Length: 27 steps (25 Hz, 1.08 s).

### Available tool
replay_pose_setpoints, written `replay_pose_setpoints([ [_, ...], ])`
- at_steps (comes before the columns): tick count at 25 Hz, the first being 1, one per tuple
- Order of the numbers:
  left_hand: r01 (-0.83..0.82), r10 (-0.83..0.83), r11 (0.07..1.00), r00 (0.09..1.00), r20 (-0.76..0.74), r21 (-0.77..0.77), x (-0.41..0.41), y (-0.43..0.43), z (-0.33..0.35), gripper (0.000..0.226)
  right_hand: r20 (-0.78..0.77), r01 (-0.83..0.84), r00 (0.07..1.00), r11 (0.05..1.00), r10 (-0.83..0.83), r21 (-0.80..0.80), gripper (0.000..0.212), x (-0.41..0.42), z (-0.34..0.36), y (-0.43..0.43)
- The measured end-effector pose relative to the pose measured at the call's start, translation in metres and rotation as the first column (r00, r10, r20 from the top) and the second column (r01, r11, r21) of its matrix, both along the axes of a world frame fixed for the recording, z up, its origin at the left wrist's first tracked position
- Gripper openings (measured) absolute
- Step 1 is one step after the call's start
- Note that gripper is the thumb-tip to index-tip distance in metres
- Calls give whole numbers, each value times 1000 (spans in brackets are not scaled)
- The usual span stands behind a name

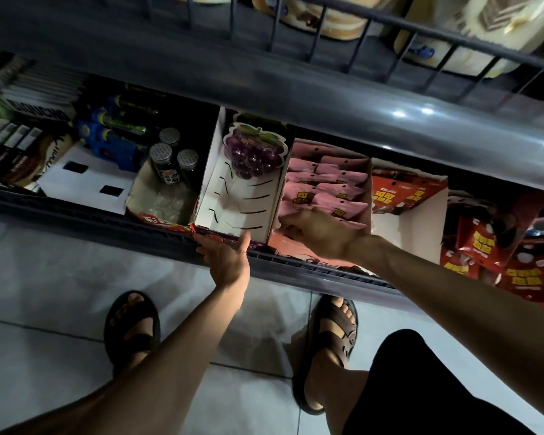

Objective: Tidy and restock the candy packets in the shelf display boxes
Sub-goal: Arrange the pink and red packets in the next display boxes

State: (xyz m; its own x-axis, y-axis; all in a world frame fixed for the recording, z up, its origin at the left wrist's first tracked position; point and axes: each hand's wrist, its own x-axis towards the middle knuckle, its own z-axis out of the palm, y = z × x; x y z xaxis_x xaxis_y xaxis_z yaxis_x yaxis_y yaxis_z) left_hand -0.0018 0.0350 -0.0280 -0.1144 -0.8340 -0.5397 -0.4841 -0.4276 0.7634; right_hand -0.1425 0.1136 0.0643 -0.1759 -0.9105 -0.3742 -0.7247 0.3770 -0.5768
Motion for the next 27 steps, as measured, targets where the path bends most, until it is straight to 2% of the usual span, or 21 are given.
replay_pose_setpoints([
  [2, -1, 1, 1000, 1000, -2, 0, 6, -2, 12, 103, -102, 24, 994, 995, -34, -93, 15, 3, 19, 6],
  [5, 58, -59, 998, 998, -4, -11, 15, 4, 42, 79, -106, 95, 988, 980, -115, -174, 19, 4, 58, 32],
  [7, 143, -143, 990, 990, -11, -20, 17, 16, 73, 62, -93, 124, 986, 983, -137, -135, 20, 1, 83, 57],
  [9, 272, -274, 962, 958, -85, -36, 22, 32, 111, 39, -61, 111, 992, 993, -113, -43, 20, 0, 115, 83],
  [11, 405, -408, 912, 888, -213, -63, 29, 50, 151, 17, -41, 67, 997, 997, -66, 37, 18, -3, 143, 104],
  [13, 534, -568, 823, 789, -236, -194, 38, 74, 193, 12, -39, 63, 997, 995, -60, 80, 17, -3, 169, 132],
  [16, 635, -723, 674, 671, -163, -377, 43, 103, 237, 17, -36, 100, 995, 992, -97, 81, 23, 1, 192, 165],
  [19, 702, -803, 539, 596, -30, -466, 39, 120, 245, 21, 7, 160, 987, 985, -161, 58, 22, -2, 194, 194],
  [24, 792, -849, 385, 505, 154, -475, 7, 133, 217, 15, 71, 319, 942, 942, -327, 110, 24, -46, 171, 250],
  [27, 837, -850, 263, 436, 296, -480, -28, 139, 194, 15, 166, 516, 835, 852, -524, 92, 24, -75, 132, 272],
])
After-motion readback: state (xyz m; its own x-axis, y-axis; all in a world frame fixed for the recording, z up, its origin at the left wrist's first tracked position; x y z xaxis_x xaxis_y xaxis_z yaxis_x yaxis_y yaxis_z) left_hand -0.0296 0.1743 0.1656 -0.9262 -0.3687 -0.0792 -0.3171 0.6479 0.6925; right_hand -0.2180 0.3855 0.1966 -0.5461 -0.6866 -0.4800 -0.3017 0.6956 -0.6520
